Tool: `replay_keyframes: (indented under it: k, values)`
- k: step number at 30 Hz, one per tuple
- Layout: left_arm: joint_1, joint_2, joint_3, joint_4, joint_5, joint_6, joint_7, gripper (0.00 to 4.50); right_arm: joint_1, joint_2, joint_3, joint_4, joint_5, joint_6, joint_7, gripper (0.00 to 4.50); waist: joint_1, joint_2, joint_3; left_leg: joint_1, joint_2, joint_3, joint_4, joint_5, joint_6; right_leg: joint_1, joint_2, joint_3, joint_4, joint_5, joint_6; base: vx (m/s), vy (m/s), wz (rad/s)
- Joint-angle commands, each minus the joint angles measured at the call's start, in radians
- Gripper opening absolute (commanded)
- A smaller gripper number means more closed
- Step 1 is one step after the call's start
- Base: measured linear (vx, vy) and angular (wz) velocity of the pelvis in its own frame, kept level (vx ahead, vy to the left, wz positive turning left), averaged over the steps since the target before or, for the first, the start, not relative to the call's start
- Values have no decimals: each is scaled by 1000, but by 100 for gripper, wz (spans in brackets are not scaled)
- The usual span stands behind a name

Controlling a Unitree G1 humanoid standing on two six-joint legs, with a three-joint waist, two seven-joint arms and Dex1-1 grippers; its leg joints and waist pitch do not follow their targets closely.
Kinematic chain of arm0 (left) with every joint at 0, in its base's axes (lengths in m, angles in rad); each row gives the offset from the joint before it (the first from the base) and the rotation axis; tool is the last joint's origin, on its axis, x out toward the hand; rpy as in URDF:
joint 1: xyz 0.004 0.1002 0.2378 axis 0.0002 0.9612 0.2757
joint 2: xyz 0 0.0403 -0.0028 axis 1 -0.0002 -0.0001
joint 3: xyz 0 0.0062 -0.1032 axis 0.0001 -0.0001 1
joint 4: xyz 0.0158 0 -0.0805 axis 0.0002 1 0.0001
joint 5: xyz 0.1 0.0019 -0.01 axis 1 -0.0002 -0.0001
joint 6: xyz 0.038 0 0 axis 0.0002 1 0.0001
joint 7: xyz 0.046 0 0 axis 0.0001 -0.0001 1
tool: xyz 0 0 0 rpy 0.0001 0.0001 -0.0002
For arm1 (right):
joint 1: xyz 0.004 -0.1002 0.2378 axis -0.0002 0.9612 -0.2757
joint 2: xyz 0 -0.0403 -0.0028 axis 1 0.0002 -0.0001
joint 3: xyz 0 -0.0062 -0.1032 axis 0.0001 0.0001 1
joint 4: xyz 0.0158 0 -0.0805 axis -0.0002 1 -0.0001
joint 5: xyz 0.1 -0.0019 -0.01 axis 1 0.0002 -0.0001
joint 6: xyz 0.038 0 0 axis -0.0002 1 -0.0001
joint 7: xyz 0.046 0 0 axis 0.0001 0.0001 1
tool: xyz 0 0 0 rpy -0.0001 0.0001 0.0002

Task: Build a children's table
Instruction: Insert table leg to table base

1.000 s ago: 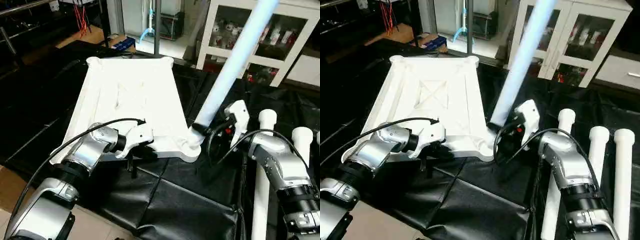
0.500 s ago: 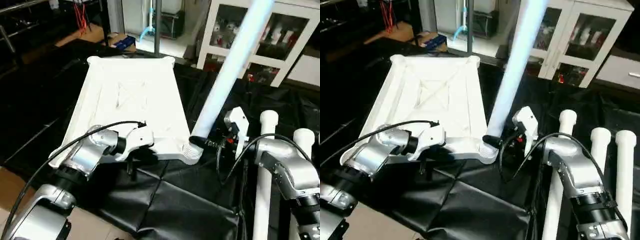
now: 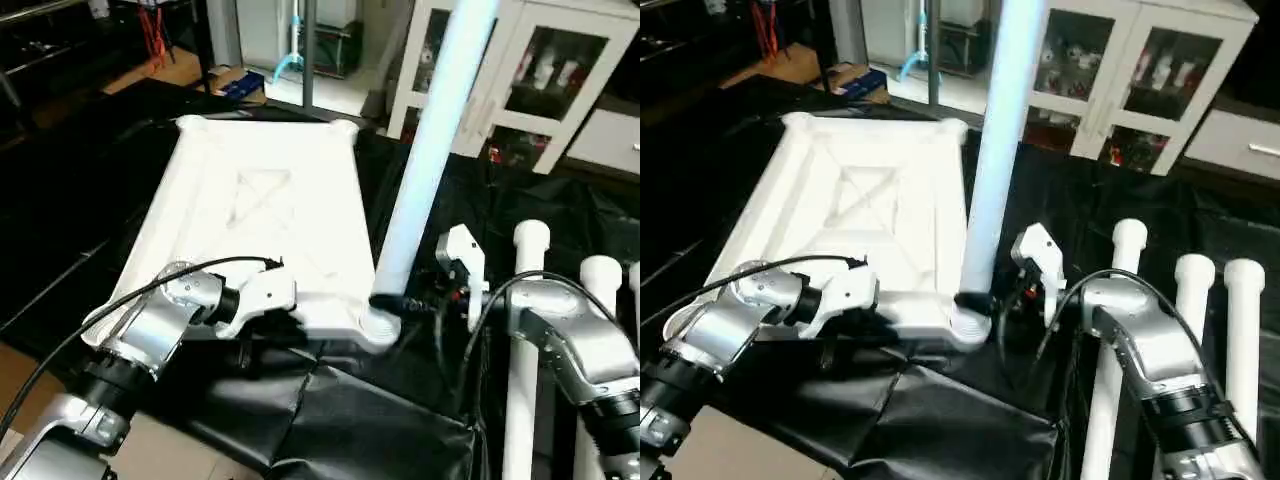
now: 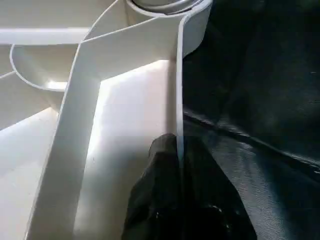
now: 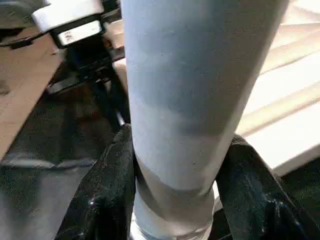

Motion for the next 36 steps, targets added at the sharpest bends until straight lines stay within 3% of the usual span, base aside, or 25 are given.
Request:
replay_keyframes:
  k: [1,6,7,11,18,19,21,31,36]
  values:
    - [12,-26,-23,-44,-59,-10,-37,0,24,-11,54,36,-31,36,6,186,-2,-9,-47,11,66,-33,-80,-301,19,27,-69,52,-86,-450,-182,0,0,0]
    - [32,-26,-18,-77,-57,11,-11,0,19,13,58,60,-50,10,-19,186,-6,-22,-50,8,66,-36,-80,-303,13,28,-71,51,-86,-461,-170,0,0,0]
    - [33,-27,-18,-77,-57,11,-9,0,19,14,57,61,-50,10,-21,186,-5,-19,-51,7,67,-36,-81,-298,13,28,-71,52,-85,-452,-171,0,0,0]
    - [46,-33,9,-88,-47,14,39,0,46,66,2,65,-43,-10,-118,186,-6,-24,-51,7,65,-36,-82,-307,8,25,-69,51,-85,-455,-166,0,0,0]
    - [62,-32,40,-117,-73,47,55,0,123,111,-59,49,-19,-17,-207,186,-6,-20,-49,8,65,-41,-87,-343,-4,23,-71,51,-93,-508,-135,0,0,0]
    - [66,-30,44,-122,-77,52,55,0,151,117,-72,42,-13,-21,-221,186,-7,-15,-47,8,65,-41,-88,-348,-4,21,-70,51,-95,-506,-135,0,0,0]
    - [67,-30,46,-122,-79,55,56,0,165,119,-79,38,-9,-22,-226,186,-9,-18,-48,8,64,-40,-88,-358,-3,20,-69,51,-95,-508,-133,0,0,0]
    - [65,-34,60,-121,-78,63,73,0,255,161,-185,-4,26,-72,-325,186,-11,-14,-45,8,66,-41,-93,-371,-3,18,-70,51,-100,-498,-135,0,0,0]
    - [65,-38,66,-121,-77,64,88,0,306,198,-217,-42,40,-107,-361,186,-9,-20,-45,7,66,-41,-94,-365,2,18,-72,51,-102,-520,-122,0,0,0]
